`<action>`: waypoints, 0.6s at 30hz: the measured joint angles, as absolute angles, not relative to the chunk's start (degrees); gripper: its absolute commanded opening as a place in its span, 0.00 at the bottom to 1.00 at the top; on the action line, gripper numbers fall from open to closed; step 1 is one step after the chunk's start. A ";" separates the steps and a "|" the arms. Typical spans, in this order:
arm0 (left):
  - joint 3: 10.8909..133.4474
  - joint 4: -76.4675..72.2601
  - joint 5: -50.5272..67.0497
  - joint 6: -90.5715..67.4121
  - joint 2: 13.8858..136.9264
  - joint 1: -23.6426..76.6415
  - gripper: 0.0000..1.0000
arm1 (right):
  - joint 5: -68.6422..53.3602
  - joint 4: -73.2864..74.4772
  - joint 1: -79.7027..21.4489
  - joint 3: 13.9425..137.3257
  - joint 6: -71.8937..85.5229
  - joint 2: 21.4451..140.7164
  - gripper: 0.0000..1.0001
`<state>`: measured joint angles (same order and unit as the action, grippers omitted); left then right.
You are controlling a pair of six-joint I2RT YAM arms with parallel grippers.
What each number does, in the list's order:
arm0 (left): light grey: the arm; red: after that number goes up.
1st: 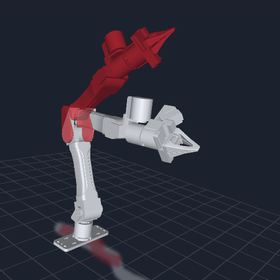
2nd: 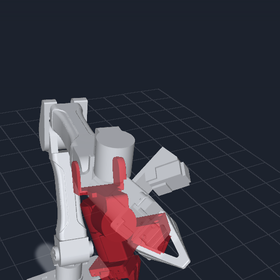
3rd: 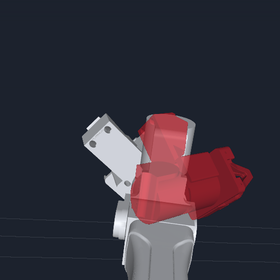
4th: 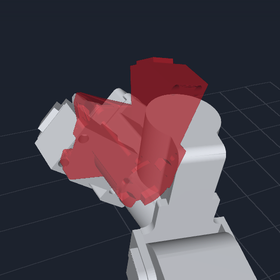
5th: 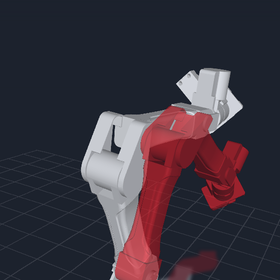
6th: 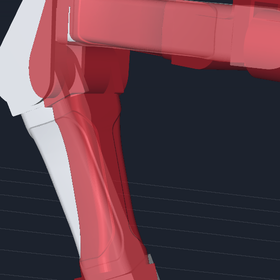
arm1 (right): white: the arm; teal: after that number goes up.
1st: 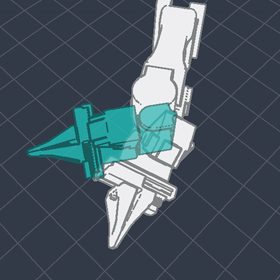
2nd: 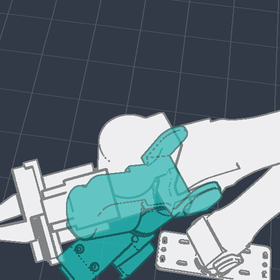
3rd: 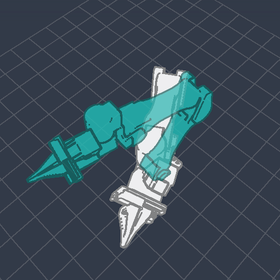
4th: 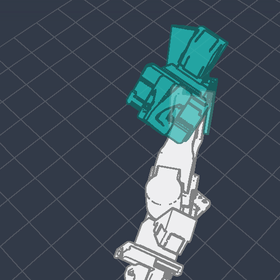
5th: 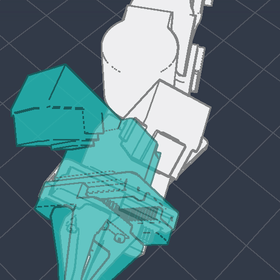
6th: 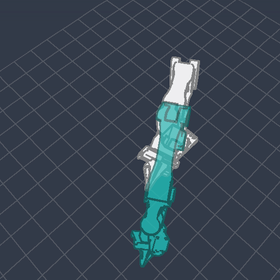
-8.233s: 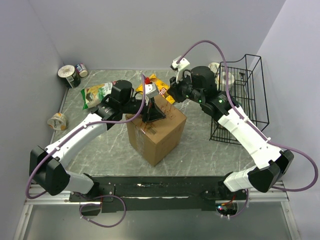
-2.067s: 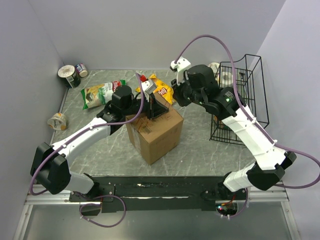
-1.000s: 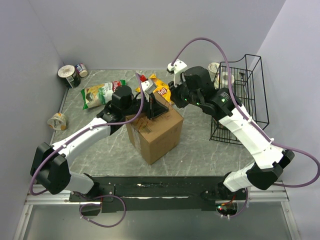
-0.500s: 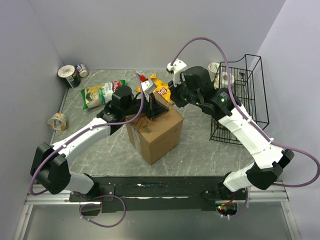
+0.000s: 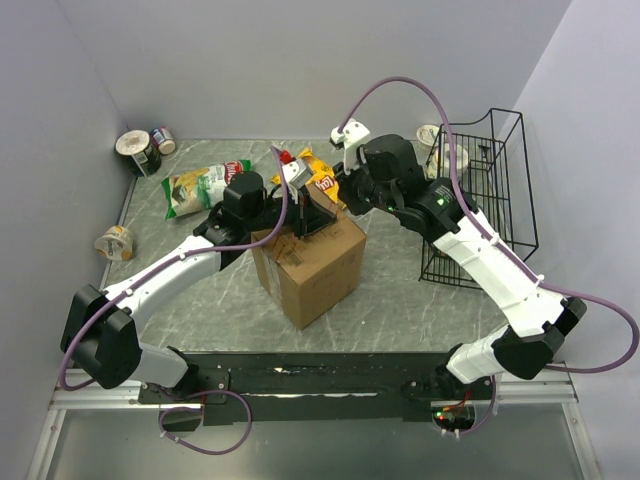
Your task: Unpack the express box
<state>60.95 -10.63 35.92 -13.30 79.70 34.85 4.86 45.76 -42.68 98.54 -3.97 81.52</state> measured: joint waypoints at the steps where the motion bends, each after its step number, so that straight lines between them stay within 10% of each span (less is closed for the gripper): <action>1: 60.95 -10.68 35.92 -13.26 79.70 34.85 0.01 | 5.13 45.67 -42.68 98.54 -4.12 81.52 0.00; 18: 60.75 -10.98 36.07 -13.28 79.61 34.85 0.01 | 6.20 44.23 -42.76 98.43 -5.65 81.52 0.00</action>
<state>60.75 -10.98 36.07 -13.28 79.61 34.85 6.20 44.23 -42.76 98.43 -5.65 81.52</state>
